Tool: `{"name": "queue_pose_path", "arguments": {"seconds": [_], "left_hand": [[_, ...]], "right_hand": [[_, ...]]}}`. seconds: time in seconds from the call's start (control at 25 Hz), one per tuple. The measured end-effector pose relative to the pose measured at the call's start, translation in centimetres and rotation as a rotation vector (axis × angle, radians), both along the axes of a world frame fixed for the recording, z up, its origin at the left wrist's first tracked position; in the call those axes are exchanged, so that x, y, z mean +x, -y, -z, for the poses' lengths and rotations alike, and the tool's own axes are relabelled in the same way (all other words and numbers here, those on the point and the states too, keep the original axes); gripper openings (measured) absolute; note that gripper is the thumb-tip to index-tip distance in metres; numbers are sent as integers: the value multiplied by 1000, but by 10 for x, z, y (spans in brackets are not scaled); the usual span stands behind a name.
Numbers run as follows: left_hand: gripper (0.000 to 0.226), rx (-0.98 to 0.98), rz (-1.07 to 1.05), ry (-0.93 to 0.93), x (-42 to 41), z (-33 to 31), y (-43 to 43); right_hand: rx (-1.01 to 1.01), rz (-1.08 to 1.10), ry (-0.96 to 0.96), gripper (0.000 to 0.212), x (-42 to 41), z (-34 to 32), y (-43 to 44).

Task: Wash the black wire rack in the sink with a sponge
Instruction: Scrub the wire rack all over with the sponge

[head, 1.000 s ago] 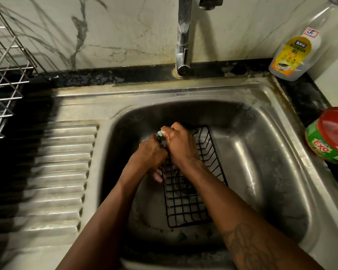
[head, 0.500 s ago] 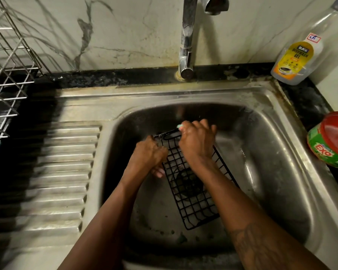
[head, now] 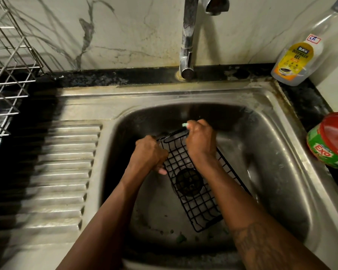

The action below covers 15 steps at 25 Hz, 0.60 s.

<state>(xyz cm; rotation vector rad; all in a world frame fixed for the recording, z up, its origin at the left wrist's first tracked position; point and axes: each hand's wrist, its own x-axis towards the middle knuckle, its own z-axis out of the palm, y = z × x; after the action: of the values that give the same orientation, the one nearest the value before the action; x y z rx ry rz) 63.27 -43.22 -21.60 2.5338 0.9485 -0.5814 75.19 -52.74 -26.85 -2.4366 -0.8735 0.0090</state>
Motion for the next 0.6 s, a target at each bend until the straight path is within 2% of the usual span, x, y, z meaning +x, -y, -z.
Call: {"name": "queue_pose_path", "arguments": {"seconds": [0.04, 0.08, 0.12, 0.2, 0.28, 0.48, 0.6], "left_hand": [[44, 24, 76, -126, 0, -2, -1], [52, 66, 98, -148, 1, -5, -3], [58, 77, 117, -137, 1, -8, -4], [61, 21, 5, -97, 0, -5, -10], [58, -48, -63, -7, 1, -1, -10], [55, -76, 0, -3, 3, 4, -9], [53, -98, -37, 23, 3, 6, -11]], "right_hand": [[87, -39, -145, 20, -12, 3, -6], [181, -73, -268, 16, -25, 6, -11], [273, -88, -295, 12, -34, 9, -15], [363, -17, -331, 5, -42, 18, -16], [353, 85, -397, 8, -36, 25, -11], [274, 79, -184, 23, -19, 34, -1], [195, 76, -268, 25, -25, 35, -3]]}}
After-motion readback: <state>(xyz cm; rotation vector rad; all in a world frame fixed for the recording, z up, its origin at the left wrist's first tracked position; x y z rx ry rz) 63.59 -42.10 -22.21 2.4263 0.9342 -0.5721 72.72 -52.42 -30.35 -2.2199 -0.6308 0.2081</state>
